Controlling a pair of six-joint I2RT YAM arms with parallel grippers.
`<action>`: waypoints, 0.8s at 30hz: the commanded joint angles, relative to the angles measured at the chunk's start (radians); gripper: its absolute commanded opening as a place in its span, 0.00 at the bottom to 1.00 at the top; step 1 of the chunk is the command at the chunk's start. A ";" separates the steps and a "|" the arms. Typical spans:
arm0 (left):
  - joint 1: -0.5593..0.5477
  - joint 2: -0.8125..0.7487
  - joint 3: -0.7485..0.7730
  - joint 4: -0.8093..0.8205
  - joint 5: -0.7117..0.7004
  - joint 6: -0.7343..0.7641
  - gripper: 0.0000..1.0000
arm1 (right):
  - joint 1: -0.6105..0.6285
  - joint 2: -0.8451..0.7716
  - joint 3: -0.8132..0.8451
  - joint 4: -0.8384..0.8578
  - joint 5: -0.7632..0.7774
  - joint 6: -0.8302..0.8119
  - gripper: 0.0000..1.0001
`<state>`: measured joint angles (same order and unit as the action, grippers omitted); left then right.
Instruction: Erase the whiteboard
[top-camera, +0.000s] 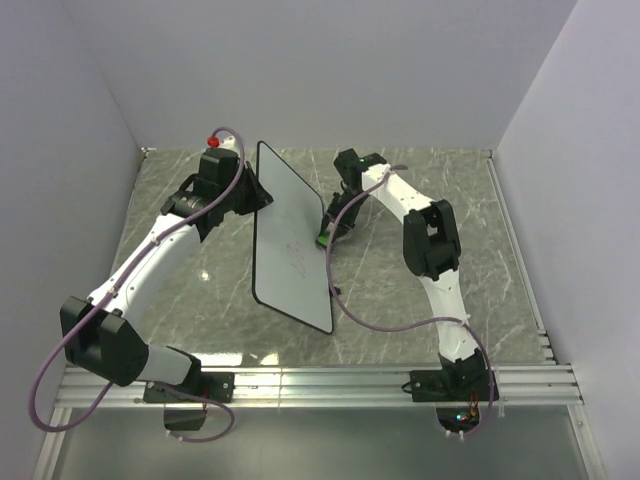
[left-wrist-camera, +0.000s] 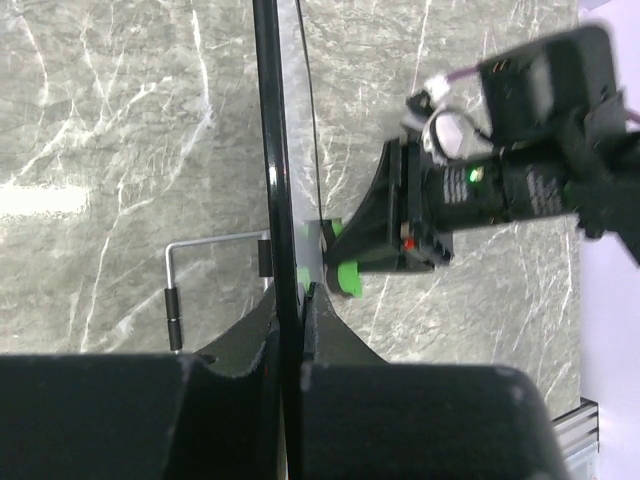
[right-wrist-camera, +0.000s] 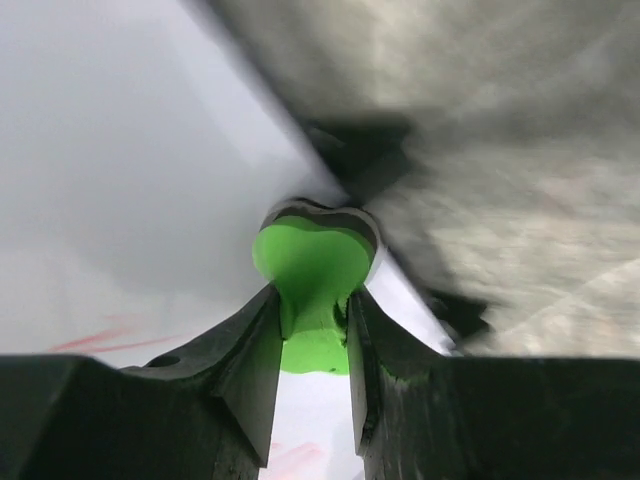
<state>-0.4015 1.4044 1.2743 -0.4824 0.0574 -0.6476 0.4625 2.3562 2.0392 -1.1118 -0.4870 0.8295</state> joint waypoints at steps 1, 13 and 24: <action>-0.161 0.162 -0.138 -0.173 0.107 0.276 0.00 | 0.064 0.063 0.209 0.438 -0.096 0.158 0.00; -0.188 0.125 -0.184 -0.179 0.151 0.286 0.00 | 0.064 0.159 0.271 0.655 -0.134 0.407 0.00; -0.189 0.153 -0.158 -0.170 0.174 0.322 0.00 | 0.073 0.032 -0.074 0.618 -0.160 0.249 0.00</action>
<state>-0.4141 1.3849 1.2522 -0.4862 0.0273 -0.6495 0.4332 2.3878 2.1223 -0.4545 -0.5980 1.1629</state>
